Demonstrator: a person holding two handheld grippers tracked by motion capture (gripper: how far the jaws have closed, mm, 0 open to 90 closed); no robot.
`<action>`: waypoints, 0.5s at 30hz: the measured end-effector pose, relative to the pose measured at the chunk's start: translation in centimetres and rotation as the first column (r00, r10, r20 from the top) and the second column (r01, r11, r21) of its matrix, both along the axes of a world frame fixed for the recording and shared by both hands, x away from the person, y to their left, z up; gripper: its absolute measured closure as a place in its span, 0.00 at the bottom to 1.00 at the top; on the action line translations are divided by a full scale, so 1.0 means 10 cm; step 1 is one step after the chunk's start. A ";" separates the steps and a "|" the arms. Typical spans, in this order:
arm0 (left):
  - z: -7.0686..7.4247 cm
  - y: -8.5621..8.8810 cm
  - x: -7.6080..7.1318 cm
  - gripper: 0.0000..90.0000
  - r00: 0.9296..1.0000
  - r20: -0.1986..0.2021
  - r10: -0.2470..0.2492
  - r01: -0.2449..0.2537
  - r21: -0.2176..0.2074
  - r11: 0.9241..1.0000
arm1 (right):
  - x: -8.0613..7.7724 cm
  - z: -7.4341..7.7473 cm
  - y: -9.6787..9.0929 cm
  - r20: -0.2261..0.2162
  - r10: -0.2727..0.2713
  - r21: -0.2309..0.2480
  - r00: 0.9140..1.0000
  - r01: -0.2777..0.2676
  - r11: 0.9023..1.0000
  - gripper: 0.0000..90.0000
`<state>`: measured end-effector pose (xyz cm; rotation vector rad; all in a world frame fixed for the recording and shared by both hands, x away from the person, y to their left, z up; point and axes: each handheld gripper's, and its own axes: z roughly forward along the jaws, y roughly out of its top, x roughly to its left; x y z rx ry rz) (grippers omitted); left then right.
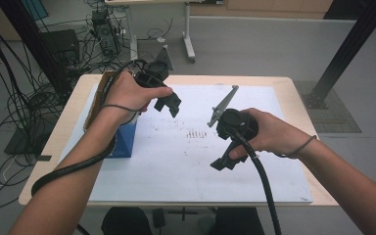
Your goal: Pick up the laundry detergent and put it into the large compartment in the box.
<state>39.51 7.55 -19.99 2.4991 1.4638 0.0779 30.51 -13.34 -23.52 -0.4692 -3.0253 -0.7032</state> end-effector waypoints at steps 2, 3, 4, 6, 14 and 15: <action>-0.05 -0.02 0.01 0.10 1.000 -0.006 -0.003 0.003 0.002 1.000 | 0.00 0.00 0.00 0.000 -0.001 -0.002 1.000 0.001 1.000 0.07; -0.08 -0.03 0.01 0.10 1.000 -0.007 -0.005 0.005 -0.002 1.000 | 0.00 0.00 0.00 0.001 -0.001 -0.001 1.000 0.001 1.000 0.07; -0.10 -0.04 0.01 0.10 1.000 -0.010 -0.007 0.007 -0.002 1.000 | 0.00 0.00 0.00 0.003 0.001 -0.001 1.000 -0.001 1.000 0.07; -0.16 -0.06 0.01 0.10 1.000 -0.014 -0.012 0.012 0.002 1.000 | -0.01 0.01 0.00 0.001 -0.002 -0.001 1.000 0.002 1.000 0.07; -0.38 -0.07 0.06 0.11 1.000 -0.025 -0.005 0.005 0.011 1.000 | -0.02 0.01 0.01 0.000 0.002 0.000 1.000 -0.002 1.000 0.07; -0.41 -0.06 0.07 0.11 1.000 -0.028 0.001 0.000 0.015 1.000 | -0.02 0.01 0.01 0.000 0.001 -0.001 1.000 -0.001 1.000 0.07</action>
